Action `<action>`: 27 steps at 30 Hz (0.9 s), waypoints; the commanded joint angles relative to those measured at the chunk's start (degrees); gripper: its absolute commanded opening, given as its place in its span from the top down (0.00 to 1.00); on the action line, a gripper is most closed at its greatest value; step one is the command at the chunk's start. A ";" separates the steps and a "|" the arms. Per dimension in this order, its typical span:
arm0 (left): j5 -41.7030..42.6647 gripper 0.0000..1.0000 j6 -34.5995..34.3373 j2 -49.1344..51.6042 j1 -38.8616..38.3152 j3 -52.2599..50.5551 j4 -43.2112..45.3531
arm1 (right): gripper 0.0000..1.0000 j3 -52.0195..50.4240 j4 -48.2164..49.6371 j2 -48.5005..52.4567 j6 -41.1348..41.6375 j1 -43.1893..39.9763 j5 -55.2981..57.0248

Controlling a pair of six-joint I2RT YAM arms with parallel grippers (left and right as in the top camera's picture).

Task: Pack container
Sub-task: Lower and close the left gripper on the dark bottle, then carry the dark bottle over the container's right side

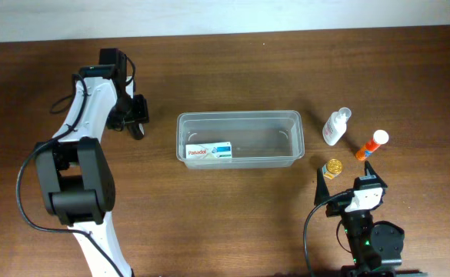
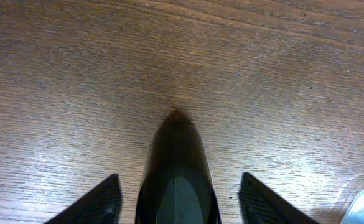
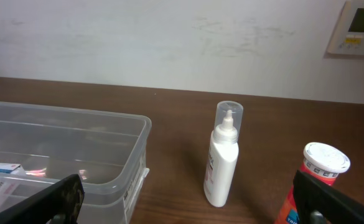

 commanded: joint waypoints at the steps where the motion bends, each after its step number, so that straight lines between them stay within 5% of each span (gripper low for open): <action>1: 0.63 0.41 -0.09 -0.04 0.15 0.09 -0.24 | 0.02 -0.50 -0.02 -0.48 0.09 -0.48 0.48; 5: 0.63 0.43 -0.11 -0.20 0.15 0.15 -0.28 | 0.02 -0.50 -0.02 -0.48 0.09 -0.48 0.48; 11: 0.59 0.66 -0.11 -1.25 0.15 0.17 -0.26 | 0.02 -0.50 -0.02 -0.48 0.09 -0.48 0.48; 19: -0.48 0.68 -0.11 -4.26 0.13 0.31 -0.04 | 0.02 -0.50 -0.02 -0.48 0.09 -0.48 0.48; 23: -0.48 0.81 -0.39 -6.97 -0.02 0.52 -0.37 | 0.02 -0.50 -0.02 -0.48 0.09 -0.48 0.48; 27: -0.50 0.82 -1.97 -11.65 -1.03 0.87 -1.20 | 0.02 -0.50 -0.02 -0.48 0.09 -0.48 0.48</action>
